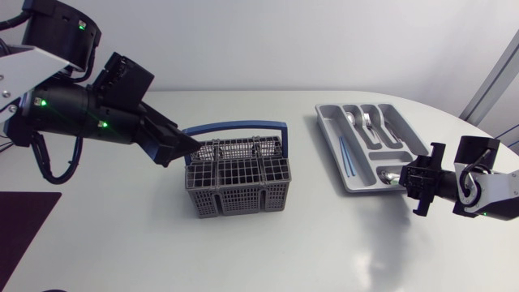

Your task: Unload the cutlery basket into the drawer organizer.

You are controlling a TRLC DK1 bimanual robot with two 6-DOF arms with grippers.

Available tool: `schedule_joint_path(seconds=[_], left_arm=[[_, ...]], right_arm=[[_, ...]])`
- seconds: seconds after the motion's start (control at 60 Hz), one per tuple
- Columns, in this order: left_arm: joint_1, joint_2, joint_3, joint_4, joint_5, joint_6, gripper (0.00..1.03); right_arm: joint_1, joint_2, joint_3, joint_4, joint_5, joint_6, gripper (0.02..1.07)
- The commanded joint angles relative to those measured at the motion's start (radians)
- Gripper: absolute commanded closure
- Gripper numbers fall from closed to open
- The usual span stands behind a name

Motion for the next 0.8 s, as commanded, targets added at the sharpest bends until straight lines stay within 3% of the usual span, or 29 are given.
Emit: schedule_joint_path(seconds=[0.0, 0.217, 0.35, 0.533, 0.783], left_arm=[[0.008, -0.018, -0.018, -0.010, -0.015, 0.028, 0.05], [0.011, -0.028, -0.024, -0.016, -0.021, 0.029, 0.05], [0.045, -0.035, -0.041, -0.018, -0.023, 0.044, 0.05], [0.091, -0.051, -0.075, -0.018, -0.029, 0.058, 0.05], [0.129, -0.084, -0.150, 0.005, -0.029, 0.083, 0.05]], right_arm=[[0.007, -0.026, -0.053, -0.018, 0.008, -0.028, 0.40], [-0.007, -0.143, -0.068, -0.053, -0.010, -0.019, 0.34], [0.006, -0.271, -0.048, -0.170, -0.046, 0.089, 0.33], [0.110, -0.429, -0.047, -0.305, -0.081, 0.251, 0.33], [0.243, -0.477, -0.006, -0.392, -0.092, 0.446, 0.33]])
